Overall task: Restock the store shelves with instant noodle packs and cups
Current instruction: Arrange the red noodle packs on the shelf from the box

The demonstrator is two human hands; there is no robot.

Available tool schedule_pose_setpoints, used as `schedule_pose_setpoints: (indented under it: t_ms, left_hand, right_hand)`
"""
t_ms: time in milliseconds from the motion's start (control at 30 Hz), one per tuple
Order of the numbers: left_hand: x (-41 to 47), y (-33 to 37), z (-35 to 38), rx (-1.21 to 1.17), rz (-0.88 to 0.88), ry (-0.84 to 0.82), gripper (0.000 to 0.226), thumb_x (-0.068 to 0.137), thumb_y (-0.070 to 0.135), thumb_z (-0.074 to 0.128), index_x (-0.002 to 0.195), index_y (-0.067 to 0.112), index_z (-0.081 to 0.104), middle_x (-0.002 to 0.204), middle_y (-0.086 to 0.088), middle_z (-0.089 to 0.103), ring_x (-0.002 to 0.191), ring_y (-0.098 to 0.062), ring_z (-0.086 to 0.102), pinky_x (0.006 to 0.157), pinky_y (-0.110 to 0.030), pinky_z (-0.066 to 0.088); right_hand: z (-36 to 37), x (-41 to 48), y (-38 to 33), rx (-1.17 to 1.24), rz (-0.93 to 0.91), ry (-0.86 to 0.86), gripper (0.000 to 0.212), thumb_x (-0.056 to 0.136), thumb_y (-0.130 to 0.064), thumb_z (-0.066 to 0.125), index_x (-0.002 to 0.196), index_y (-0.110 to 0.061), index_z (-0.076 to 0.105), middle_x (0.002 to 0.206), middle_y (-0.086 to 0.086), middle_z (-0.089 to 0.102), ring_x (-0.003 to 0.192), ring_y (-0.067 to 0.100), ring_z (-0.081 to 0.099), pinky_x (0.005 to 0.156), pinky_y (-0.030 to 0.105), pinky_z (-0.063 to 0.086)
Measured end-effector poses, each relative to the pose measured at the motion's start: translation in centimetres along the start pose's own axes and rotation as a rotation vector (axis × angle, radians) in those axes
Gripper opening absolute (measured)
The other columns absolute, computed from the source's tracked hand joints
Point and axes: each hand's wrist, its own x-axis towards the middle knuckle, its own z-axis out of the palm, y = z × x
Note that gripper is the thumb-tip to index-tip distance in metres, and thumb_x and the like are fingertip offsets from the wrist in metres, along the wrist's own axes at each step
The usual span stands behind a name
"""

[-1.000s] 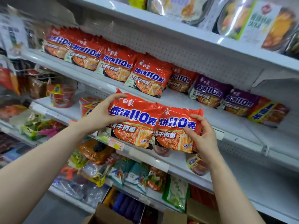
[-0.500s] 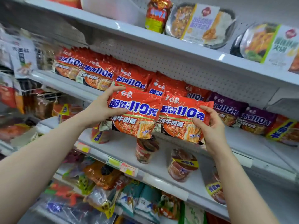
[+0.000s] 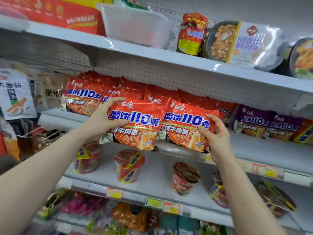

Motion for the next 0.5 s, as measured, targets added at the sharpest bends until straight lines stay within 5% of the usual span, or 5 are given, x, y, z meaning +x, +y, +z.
schedule_pose_setpoints:
  t_ms: [167, 300, 500]
  left_hand:
    - [1.9, -0.7, -0.3, -0.008, 0.052, -0.029, 0.065, 0.083, 0.014, 0.076, 0.136, 0.035, 0.045, 0.131, 0.012, 0.048, 0.096, 0.023, 0.052, 0.072, -0.001, 0.045]
    - [3.0, -1.0, 0.7, -0.071, 0.043, -0.047, 0.065, 0.081, 0.016, 0.077, 0.133, 0.041, 0.046, 0.133, 0.016, 0.047, 0.109, 0.013, 0.052, 0.082, -0.011, 0.049]
    - [4.0, 0.7, 4.4, -0.127, 0.058, -0.057, 0.066, 0.082, 0.013, 0.075, 0.132, 0.044, 0.046, 0.135, 0.012, 0.047, 0.107, 0.000, 0.059, 0.072, -0.016, 0.055]
  right_hand:
    - [0.7, 0.0, -0.2, -0.017, 0.028, 0.063, 0.041, 0.089, -0.002, 0.068, 0.124, -0.022, 0.060, 0.119, 0.006, 0.067, 0.097, 0.020, 0.072, 0.070, 0.036, 0.060]
    - [-0.2, 0.7, -0.9, -0.040, 0.012, 0.091, 0.040, 0.088, -0.001, 0.069, 0.120, -0.024, 0.061, 0.121, 0.007, 0.066, 0.100, 0.022, 0.071, 0.070, 0.033, 0.060]
    - [-3.7, 1.4, -1.7, -0.056, 0.002, 0.083, 0.039, 0.089, -0.005, 0.069, 0.120, -0.027, 0.062, 0.123, 0.005, 0.065, 0.102, 0.023, 0.071, 0.075, 0.040, 0.061]
